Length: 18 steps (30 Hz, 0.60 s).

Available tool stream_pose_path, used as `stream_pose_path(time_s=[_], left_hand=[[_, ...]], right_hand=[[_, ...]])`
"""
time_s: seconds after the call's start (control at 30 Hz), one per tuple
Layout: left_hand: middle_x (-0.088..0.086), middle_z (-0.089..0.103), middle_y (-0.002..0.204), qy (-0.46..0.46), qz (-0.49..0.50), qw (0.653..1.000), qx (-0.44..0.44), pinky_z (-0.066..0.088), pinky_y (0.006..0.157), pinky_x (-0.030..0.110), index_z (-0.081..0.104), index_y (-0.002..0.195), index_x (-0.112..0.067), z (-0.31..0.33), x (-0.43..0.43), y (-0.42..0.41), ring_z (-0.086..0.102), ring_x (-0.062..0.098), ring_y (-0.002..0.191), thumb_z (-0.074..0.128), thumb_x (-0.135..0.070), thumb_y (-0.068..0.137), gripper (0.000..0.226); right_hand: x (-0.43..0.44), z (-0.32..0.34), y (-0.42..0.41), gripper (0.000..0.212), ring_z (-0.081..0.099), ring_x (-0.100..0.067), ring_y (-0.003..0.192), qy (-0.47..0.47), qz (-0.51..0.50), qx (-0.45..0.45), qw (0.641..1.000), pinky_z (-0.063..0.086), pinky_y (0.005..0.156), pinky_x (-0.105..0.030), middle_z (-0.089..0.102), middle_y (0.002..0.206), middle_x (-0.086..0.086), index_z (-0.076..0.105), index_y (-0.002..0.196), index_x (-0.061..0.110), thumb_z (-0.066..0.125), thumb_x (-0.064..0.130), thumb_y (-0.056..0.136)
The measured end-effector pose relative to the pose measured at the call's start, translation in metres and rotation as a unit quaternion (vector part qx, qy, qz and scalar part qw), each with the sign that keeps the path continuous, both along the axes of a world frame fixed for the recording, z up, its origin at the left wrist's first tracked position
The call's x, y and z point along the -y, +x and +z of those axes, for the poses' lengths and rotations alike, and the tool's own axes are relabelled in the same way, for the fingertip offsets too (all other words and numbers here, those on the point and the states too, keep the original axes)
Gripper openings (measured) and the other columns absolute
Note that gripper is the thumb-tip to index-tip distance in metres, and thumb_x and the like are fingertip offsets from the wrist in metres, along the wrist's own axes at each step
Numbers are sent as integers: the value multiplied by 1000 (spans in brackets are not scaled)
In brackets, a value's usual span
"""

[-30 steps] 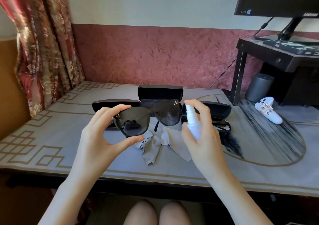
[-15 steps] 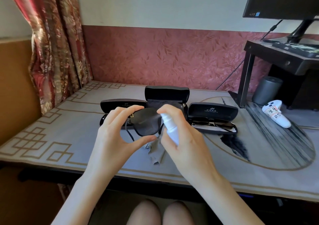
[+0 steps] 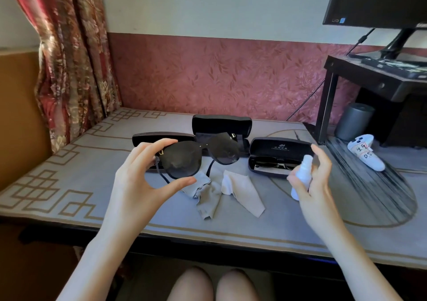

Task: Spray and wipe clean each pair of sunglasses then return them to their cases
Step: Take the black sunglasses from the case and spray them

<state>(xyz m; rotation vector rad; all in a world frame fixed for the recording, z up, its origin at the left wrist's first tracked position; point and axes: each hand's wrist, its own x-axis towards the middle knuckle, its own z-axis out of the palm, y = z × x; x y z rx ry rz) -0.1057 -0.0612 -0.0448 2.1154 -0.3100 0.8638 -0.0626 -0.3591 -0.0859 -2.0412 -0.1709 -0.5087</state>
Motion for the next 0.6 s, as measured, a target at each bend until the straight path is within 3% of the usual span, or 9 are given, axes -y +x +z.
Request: stream_pose_path(time_s=[0.13,0.3,0.4,0.47,0.53,0.6], left_hand=[[-10,60,103,-3,-2,1000,-2,48,94,26,58,118,-33,1,-2,1,58,10,102,73,-57,63,62],[-8,60,104,-8,0,1000,-3,46,93,17,59,119,-28,1,-5,1,57,8,102,82,-54,63,66],[-8,61,103,-14,-2,1000,-4,44,92,11,59,117,-30,1,-5,0,57,5,102,77,-46,62,60],[-9,61,104,-15,-4,1000,-5,43,93,9,58,117,-31,1,-7,0,56,5,103,79,-47,62,61],[-11,60,105,-14,-3,1000,-3,42,93,9,58,118,-30,1,-8,0,56,3,104,82,-47,61,63],[-13,60,106,-20,-3,1000,-2,42,94,9,59,118,-29,1,-9,0,56,1,104,79,-44,62,61]], right_hand=[[7,-14,-1,69,57,-10,83,7,-23,-26,999,41,75,-27,58,99,-3,15,129,57,51,8,98],[9,-20,1,72,59,-9,94,10,-28,-33,999,46,92,-40,61,106,3,16,134,51,59,10,94],[7,-20,-1,79,47,-4,114,6,-37,10,999,36,102,-25,49,135,2,19,142,40,70,16,88],[2,-11,-6,67,34,6,125,-36,-64,118,990,25,105,-12,40,142,3,32,141,29,66,22,84],[-8,1,-11,44,36,-1,123,-119,-59,207,969,23,107,-13,49,132,0,53,128,13,63,16,85],[-24,8,-13,19,49,-8,113,-158,27,191,968,31,103,-17,63,114,2,69,106,13,62,16,88]])
